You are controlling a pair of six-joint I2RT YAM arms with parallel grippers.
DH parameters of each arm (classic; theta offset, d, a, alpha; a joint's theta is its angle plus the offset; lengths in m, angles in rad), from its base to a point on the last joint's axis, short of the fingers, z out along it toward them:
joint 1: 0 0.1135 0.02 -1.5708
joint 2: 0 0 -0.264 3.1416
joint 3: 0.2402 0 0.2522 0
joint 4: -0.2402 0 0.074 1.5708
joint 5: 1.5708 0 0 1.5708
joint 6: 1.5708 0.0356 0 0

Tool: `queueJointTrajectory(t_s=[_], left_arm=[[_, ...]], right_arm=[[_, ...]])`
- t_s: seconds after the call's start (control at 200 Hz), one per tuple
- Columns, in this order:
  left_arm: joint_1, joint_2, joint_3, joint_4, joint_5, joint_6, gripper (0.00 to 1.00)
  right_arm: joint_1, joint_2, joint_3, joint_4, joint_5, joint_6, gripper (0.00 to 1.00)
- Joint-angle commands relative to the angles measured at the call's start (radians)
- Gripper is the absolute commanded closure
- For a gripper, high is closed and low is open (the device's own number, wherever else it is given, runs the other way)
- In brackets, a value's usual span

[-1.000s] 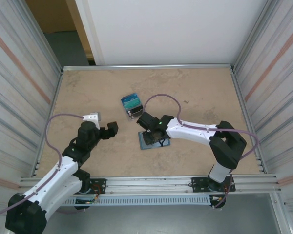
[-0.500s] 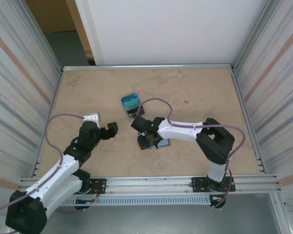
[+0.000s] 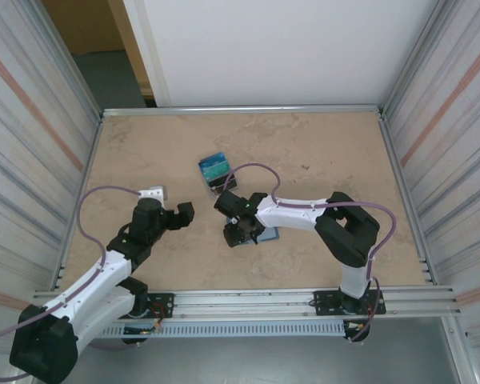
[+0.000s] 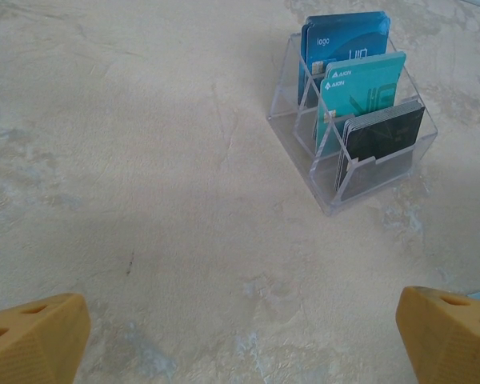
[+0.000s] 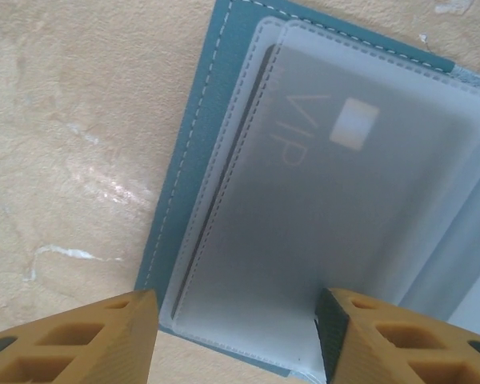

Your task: Take the credit cards out of the card holder

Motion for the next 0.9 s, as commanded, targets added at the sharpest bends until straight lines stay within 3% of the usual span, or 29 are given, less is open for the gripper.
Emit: queueJointTrajectory(t_s=[0.0,0.556,0.897], left_arm=[[0.0,0.002,0.024,0.017,0.007,0.007,0.01],[-0.001,-0.054,0.035,-0.027,0.024,0.028,0.01],[-0.005,-0.05,0.077,-0.061,0.058,0.056,0.01]], right_arm=[[-0.002,0.032,0.011,-0.036,0.029,0.026,0.46],[0.013,-0.016,0.008,-0.038,0.13,0.065,0.73],[0.013,-0.085,0.007,-0.032,0.221,0.116,0.75]])
